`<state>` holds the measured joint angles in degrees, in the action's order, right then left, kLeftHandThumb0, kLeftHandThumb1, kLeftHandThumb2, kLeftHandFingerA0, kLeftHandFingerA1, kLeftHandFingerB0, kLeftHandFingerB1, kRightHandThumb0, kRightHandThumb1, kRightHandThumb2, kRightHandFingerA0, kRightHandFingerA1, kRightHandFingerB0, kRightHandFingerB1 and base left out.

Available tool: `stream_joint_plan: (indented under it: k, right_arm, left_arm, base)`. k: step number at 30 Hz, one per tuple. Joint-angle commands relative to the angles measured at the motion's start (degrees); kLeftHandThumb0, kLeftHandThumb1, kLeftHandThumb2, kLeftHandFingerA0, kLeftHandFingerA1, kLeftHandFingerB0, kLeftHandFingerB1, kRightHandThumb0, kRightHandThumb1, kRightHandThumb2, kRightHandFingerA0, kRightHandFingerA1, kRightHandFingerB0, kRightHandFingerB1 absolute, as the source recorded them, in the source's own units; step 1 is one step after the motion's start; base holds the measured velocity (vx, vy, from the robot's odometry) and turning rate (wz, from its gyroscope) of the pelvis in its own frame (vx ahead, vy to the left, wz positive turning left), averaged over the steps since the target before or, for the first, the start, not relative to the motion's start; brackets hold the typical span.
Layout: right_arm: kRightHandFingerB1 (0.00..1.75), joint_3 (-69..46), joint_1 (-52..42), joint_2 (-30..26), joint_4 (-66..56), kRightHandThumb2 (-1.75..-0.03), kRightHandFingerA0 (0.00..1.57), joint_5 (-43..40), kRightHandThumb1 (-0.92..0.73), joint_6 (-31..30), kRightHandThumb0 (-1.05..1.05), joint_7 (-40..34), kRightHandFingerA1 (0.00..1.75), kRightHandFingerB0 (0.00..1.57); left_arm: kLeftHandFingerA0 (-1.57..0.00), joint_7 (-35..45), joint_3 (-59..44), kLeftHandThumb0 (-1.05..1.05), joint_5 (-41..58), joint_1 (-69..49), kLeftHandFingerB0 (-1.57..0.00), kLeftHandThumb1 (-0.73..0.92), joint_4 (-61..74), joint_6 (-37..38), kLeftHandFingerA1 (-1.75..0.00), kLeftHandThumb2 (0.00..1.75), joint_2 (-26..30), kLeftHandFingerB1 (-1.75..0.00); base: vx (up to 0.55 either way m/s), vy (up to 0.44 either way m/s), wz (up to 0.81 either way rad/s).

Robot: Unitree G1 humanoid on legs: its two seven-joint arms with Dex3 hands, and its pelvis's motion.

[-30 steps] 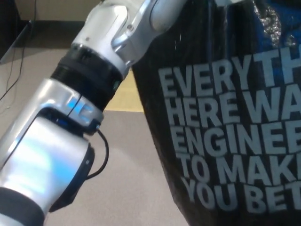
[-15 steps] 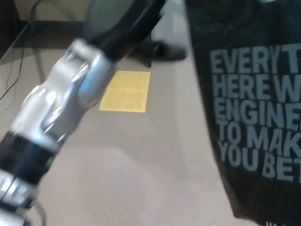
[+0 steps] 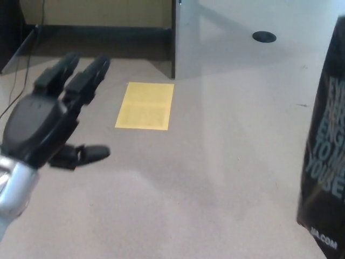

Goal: A person is holding a plastic bag and the robot extends its left hand to grab the bag by hooking its thumb into the holes at the top and brings its hand down by its side. Then it extends its arm again to hand the plastic bag back to the person.

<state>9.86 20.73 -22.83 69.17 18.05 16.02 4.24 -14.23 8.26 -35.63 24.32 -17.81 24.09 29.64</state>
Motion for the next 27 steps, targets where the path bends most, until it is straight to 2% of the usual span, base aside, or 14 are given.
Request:
stream_joint_plan:
  k: [1, 2, 4, 5, 10, 12, 13, 17, 18, 19, 20, 22, 23, 27]
  right_arm:
    - [0.4, 0.12, 1.19, -1.01, 0.04, -0.61, 0.66, 0.3, -0.7, -0.64, -0.39, 0.18, 0.45, 0.59]
    - [0.4, 0.14, 1.44, -1.12, 0.12, -0.61, 0.67, 0.31, -0.7, -0.72, -0.4, 0.27, 0.45, 0.6]
    - [0.41, 0.19, 1.67, -1.32, 0.11, -0.61, 0.69, 0.37, -0.7, -0.37, -0.39, 0.2, 0.46, 0.6]
    - [0.41, 0.28, 2.04, -1.29, 0.41, -0.61, 0.69, 0.5, -0.7, -0.48, -0.4, 0.08, 0.47, 0.6]
    - [0.4, 0.04, 3.8, -0.97, 0.78, -0.61, 0.68, 0.18, -0.71, -1.49, -0.39, 0.14, 0.45, 0.59]
    - [0.41, -0.09, 3.75, -1.03, 0.5, -0.61, 0.69, 0.03, -0.71, -1.2, -0.39, -0.01, 0.46, 0.61]
    - [0.42, -0.32, 3.52, -0.97, 0.39, -0.63, 0.67, -0.23, -0.65, -0.82, -0.41, -0.15, 0.48, 0.58]
    - [0.41, -0.83, 3.27, -0.7, 0.7, -0.63, 0.66, -0.59, -0.67, -0.16, -0.42, -0.32, 0.47, 0.58]
    - [0.41, -0.81, 3.32, -0.49, 0.66, -0.62, 0.66, -0.5, -0.67, -0.04, -0.41, -0.45, 0.47, 0.58]
    - [0.41, -0.89, 3.63, -0.5, 0.69, -0.64, 0.66, -0.51, -0.67, -0.37, -0.42, -0.44, 0.47, 0.57]
    - [0.41, -0.92, 3.83, -0.54, 0.7, -0.61, 0.69, -0.44, -0.7, -0.55, -0.36, -0.6, 0.46, 0.61]
    - [0.41, -0.89, 3.98, -0.61, 0.59, -0.61, 0.71, -0.29, -0.7, -0.64, -0.36, -0.7, 0.47, 0.6]
    - [0.41, -0.8, 4.09, -0.55, 0.58, -0.61, 0.71, -0.17, -0.7, -0.69, -0.37, -0.74, 0.47, 0.6]
    - [0.4, -0.98, 4.36, -0.43, 0.92, -0.62, 0.67, -0.37, -0.67, -1.22, -0.4, -0.47, 0.47, 0.56]
  left_arm:
    - [-0.01, -4.16, -2.02, -0.78, 2.94, -5.62, -0.01, 0.34, -6.56, 3.93, -0.18, 0.7, -0.69, -0.1]
    - [0.0, -5.31, -2.19, -0.64, 2.73, -6.28, 0.0, 0.35, -8.34, 4.37, -0.2, 0.81, -0.96, -0.14]
    - [-0.01, -6.01, -2.85, -0.77, 3.5, -8.29, 0.0, 0.45, -11.41, 4.0, -0.26, 0.61, -1.75, -0.19]
    - [-0.01, -6.19, -3.72, -0.66, 4.94, -10.13, -0.01, 0.38, -14.35, 3.26, -0.28, 0.82, -2.61, -0.16]
    - [-0.05, -6.67, -6.24, -0.76, 8.22, -11.85, -0.15, 0.47, -25.13, 4.97, -0.39, 0.76, -4.23, -0.26]
    - [-0.02, -5.87, -6.63, -0.65, 8.74, -12.27, -0.1, 0.41, -28.38, 4.21, -0.39, 0.74, -4.55, -0.37]
    - [-0.04, -5.85, -6.63, -0.31, 8.7, -12.4, 0.0, 0.34, -30.23, 3.75, -0.5, 0.89, -4.61, -0.46]
    - [-0.04, -7.73, -5.89, -0.28, 7.83, -11.83, 0.0, 0.38, -37.19, 3.49, -0.5, 0.9, -4.67, -0.45]
    - [-0.16, -8.5, -5.77, -0.42, 7.86, -11.66, -0.2, 0.52, -39.4, 3.61, -0.35, 0.56, -4.6, -0.28]
    - [-0.17, -7.23, -6.27, -0.42, 9.09, -11.27, -0.17, 0.5, -41.3, 3.86, -0.38, 0.63, -4.78, -0.32]
    - [-0.09, -6.71, -6.45, -0.21, 9.73, -10.9, -0.08, 0.42, -42.26, 4.22, -0.52, 0.93, -4.81, -0.49]
    - [-0.12, -7.86, -6.03, -0.21, 9.34, -10.7, -0.11, 0.41, -42.63, 4.82, -0.53, 0.92, -4.58, -0.5]
    - [-0.25, -8.62, -5.72, -0.41, 9.13, -10.7, -0.25, 0.5, -43.23, 5.09, -0.4, 0.64, -4.49, -0.35]
    - [-0.31, -3.16, -8.11, -0.38, 14.0, -11.08, -0.31, 0.49, -44.73, 5.61, -0.42, 0.64, -5.7, -0.38]
  base:
    - [0.0, 0.0, 0.0]
    - [0.0, 0.0, 0.0]
    - [0.0, 0.0, 0.0]
    - [0.0, 0.0, 0.0]
    - [0.0, 0.0, 0.0]
    - [0.0, 0.0, 0.0]
    - [0.0, 0.0, 0.0]
    - [0.0, 0.0, 0.0]
    - [0.0, 0.0, 0.0]
    - [0.0, 0.0, 0.0]
    - [0.0, 0.0, 0.0]
    - [0.0, 0.0, 0.0]
    - [0.0, 0.0, 0.0]
    - [0.0, 0.0, 0.0]
